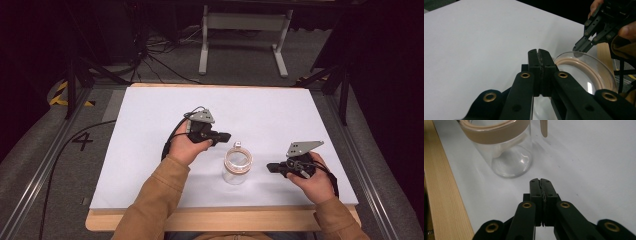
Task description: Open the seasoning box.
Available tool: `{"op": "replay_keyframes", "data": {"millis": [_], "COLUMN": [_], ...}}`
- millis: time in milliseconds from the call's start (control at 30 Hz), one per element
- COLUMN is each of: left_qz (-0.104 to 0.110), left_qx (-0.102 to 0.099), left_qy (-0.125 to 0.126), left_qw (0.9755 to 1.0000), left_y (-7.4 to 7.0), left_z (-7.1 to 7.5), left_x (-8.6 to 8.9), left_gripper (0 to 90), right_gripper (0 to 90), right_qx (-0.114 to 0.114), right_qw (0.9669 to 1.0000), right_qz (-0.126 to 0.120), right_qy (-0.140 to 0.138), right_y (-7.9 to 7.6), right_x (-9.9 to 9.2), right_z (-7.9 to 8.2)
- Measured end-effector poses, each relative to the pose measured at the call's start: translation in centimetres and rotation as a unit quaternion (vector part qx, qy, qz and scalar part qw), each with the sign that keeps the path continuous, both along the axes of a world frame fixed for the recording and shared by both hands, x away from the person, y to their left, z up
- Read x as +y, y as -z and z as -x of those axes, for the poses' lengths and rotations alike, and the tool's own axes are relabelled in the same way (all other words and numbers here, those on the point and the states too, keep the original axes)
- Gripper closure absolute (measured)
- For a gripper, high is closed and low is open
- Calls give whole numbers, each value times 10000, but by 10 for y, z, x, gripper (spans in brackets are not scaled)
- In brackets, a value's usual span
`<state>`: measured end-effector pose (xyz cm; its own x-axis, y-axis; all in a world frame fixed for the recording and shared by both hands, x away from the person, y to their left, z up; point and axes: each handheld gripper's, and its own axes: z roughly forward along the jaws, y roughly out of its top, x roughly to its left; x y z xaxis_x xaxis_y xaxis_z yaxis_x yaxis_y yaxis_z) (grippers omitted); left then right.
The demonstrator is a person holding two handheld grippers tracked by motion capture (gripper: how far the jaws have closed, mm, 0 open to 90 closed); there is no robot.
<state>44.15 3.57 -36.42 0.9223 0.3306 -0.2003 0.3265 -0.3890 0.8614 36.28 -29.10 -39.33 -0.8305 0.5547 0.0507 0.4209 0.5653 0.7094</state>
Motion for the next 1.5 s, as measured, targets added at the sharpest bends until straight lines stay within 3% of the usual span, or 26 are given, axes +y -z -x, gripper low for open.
{"op": "replay_keyframes", "data": {"millis": [267, 400, 533, 833, 1500], "left_qz": [162, 170, 46, -97, -36], "left_qx": [-7, 50, -70, -160, -118], "left_qy": [0, 53, 41, 15, 83], "left_qw": [9999, 9998, 10000, 9998, 9999], "left_y": [3, 7, 9, 10, 10], "left_z": [-8, -7, -5, -4, -3], "left_x": [-18, -22, -27, -28, -28], "left_gripper": [897, 896, 892, 896, 897], "right_gripper": [896, 896, 887, 884, 890], "right_qx": [-18, -20, -42, -105, -187], "right_qw": [10000, 10000, 10000, 9999, 9991], "right_qz": [-35, -48, -52, -54, -133], "right_qy": [12, -21, -41, -125, -354], "right_y": [0, 0, -1, -3, -10], "right_x": [-2, -1, 1, 5, 19], "right_z": [3, 3, 5, 7, 15]}}
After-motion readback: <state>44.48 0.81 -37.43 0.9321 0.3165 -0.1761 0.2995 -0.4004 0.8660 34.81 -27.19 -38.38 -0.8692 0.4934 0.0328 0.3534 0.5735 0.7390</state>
